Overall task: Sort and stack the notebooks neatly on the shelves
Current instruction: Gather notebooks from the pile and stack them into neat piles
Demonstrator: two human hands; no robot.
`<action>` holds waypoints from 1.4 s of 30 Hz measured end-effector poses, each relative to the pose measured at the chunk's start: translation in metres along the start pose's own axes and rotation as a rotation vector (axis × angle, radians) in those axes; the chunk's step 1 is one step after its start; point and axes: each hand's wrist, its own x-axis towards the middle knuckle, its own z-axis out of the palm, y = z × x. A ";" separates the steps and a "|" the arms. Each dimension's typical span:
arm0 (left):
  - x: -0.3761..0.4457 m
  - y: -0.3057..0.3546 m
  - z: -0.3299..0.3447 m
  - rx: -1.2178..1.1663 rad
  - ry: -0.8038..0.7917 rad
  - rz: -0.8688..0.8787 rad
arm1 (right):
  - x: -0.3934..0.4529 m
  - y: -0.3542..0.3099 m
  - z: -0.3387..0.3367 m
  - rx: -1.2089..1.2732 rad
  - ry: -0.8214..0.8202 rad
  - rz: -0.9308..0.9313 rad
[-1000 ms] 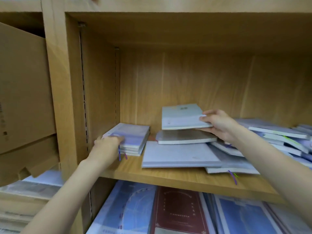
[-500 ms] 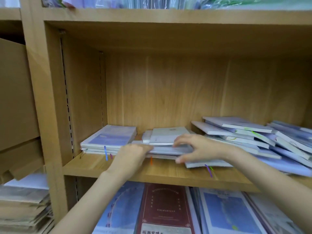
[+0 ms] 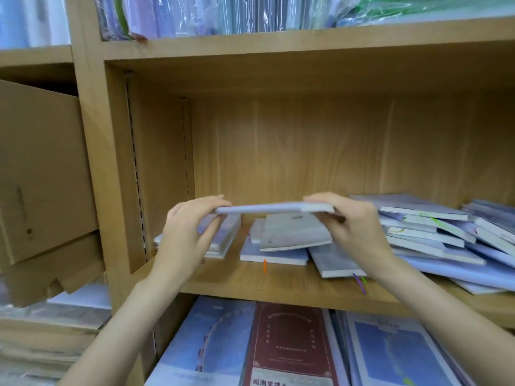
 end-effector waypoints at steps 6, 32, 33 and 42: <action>-0.022 -0.004 0.021 -0.029 -0.199 -0.414 | 0.028 -0.020 0.032 -0.775 -0.253 -0.066; -0.020 -0.020 0.059 0.436 -0.352 -0.226 | 0.011 0.016 0.034 0.533 -0.383 0.780; -0.016 -0.023 0.060 0.423 -0.330 -0.234 | 0.014 0.025 0.033 0.407 -0.448 0.777; -0.008 -0.041 0.054 0.151 -0.009 -0.378 | -0.008 0.047 0.053 -0.470 -0.978 0.264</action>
